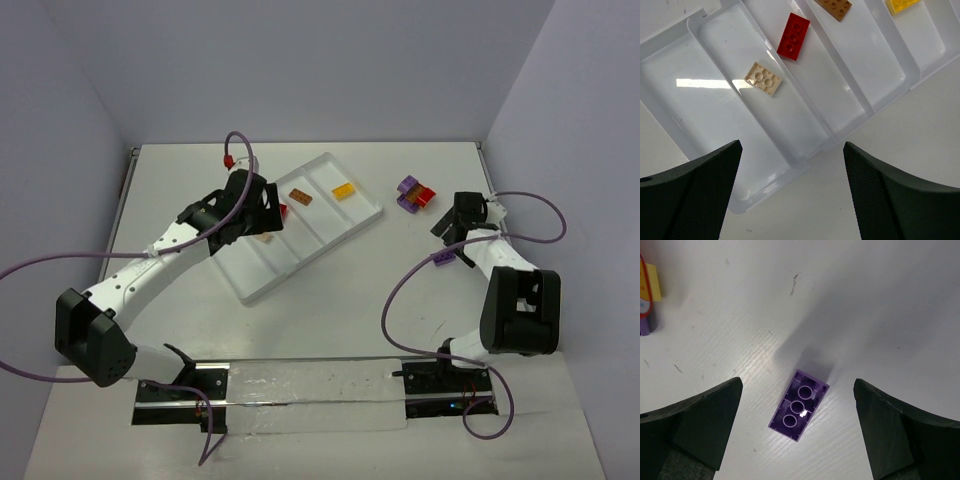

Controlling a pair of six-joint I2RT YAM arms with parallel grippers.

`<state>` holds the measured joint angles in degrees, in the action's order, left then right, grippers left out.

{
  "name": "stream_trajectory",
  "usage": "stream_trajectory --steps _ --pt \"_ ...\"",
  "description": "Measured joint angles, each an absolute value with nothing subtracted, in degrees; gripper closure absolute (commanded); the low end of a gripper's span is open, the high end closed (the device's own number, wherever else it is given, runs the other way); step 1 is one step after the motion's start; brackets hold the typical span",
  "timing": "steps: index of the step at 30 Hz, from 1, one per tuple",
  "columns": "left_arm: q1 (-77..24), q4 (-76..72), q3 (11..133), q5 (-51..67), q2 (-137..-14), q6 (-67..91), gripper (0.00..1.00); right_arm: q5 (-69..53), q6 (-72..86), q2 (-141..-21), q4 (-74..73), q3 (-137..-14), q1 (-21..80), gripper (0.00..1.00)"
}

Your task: Sort the legos into containers by color

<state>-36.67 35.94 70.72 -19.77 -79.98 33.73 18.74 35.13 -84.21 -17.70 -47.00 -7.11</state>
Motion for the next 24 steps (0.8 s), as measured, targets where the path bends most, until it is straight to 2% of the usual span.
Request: stream_trajectory --steps 9,13,16,20,21,22,23,24 --pt "-36.67 35.97 70.19 -19.73 -78.55 33.85 0.09 16.27 39.53 -81.3 -17.21 -42.46 -7.07 0.01" --pt "-36.67 36.0 70.04 -19.73 -78.2 33.84 0.09 13.96 40.73 -83.23 -15.67 -42.31 -6.36 0.06" --pt "-36.67 36.15 69.68 -19.73 -77.41 33.82 0.09 13.45 40.9 -85.84 -15.12 -42.61 -4.51 0.16" --pt "-36.67 36.31 69.2 -19.75 -76.11 33.83 0.09 14.06 41.08 -88.47 -15.43 -45.14 -1.46 0.39" --pt "-36.67 36.35 69.17 -19.76 -75.89 33.84 0.09 14.46 41.12 -89.11 -15.61 -45.91 -0.55 0.42" --pt "-36.67 36.37 69.17 -19.78 -75.69 33.85 0.09 14.92 41.24 -89.72 -16.0 -46.75 0.43 0.51" --pt "-36.67 36.41 69.13 -19.79 -75.51 33.85 0.09 15.35 41.23 -90.14 -16.24 -47.51 1.23 0.64" --pt "-36.67 36.47 69.08 -19.79 -75.34 33.85 0.09 15.75 41.13 -90.46 -16.33 -48.21 1.98 0.67"
